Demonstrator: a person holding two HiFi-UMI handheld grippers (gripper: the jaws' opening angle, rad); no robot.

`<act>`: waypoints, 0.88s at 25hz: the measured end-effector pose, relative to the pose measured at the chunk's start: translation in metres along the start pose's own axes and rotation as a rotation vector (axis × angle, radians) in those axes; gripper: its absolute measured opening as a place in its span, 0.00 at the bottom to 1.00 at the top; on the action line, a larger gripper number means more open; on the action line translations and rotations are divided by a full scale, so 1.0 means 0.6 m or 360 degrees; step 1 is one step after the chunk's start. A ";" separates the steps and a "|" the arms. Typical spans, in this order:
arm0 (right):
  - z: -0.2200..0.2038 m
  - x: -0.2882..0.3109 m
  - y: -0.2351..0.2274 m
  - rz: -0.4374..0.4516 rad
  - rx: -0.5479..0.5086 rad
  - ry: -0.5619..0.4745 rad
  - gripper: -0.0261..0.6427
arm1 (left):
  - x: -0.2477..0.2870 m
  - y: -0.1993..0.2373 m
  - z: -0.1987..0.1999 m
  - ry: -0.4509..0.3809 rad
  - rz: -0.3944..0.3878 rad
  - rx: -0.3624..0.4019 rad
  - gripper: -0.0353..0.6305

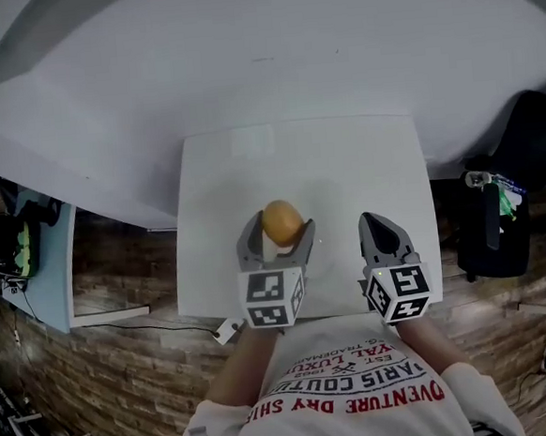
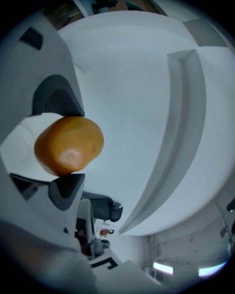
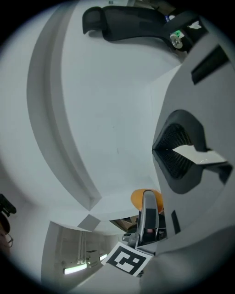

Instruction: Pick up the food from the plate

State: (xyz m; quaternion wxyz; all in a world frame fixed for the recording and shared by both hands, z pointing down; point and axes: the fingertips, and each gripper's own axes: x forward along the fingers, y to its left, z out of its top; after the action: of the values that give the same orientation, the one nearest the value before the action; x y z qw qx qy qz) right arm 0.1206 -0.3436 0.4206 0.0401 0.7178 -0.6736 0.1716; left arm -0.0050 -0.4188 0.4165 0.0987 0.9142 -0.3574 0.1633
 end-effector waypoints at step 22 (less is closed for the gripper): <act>0.091 -0.039 0.018 -0.0111 -0.0162 -0.0288 0.05 | -0.047 -0.040 0.104 -0.0379 -0.0059 0.0417 0.64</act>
State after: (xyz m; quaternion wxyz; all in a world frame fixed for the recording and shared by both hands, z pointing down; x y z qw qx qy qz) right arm 0.1199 -0.3379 0.3607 0.0216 0.7503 -0.6570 0.0701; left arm 0.0062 -0.4020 0.3468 -0.0615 0.9386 -0.3252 0.0972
